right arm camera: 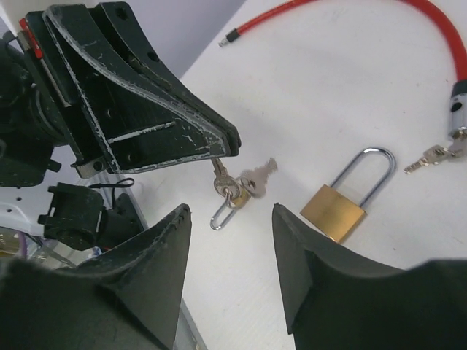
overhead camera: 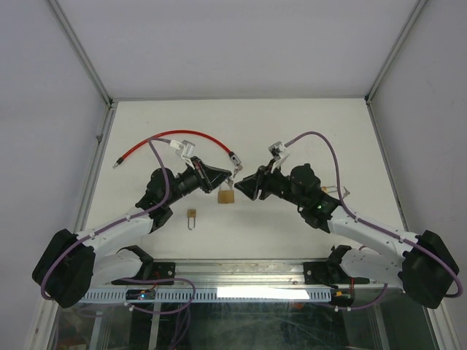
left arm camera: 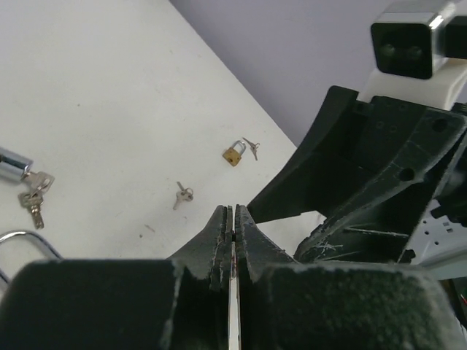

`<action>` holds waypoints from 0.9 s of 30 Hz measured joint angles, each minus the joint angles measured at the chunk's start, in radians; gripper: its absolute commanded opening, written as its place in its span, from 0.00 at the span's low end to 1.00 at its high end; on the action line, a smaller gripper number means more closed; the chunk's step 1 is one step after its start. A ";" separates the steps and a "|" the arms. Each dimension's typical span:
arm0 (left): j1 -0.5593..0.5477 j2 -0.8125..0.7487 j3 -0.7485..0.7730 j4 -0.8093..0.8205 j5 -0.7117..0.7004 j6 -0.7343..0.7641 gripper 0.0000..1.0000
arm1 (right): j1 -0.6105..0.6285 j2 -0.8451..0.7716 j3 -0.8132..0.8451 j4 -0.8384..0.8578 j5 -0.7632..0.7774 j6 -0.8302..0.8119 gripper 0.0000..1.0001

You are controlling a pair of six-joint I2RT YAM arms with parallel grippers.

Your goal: Unlock with the key

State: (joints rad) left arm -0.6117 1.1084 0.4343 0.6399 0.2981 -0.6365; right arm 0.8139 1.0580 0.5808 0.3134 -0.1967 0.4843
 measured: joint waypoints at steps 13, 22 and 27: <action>0.000 -0.006 0.014 0.129 0.127 -0.032 0.00 | -0.053 0.053 -0.100 0.337 -0.152 0.110 0.46; 0.000 0.005 0.014 0.227 0.139 -0.121 0.00 | -0.053 0.084 -0.104 0.437 -0.196 0.147 0.38; 0.000 0.016 0.014 0.252 0.147 -0.145 0.00 | -0.053 0.094 -0.105 0.468 -0.210 0.158 0.35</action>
State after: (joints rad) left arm -0.6117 1.1244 0.4484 0.8917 0.4454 -0.7818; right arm 0.7609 1.1519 0.4763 0.7811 -0.4065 0.6422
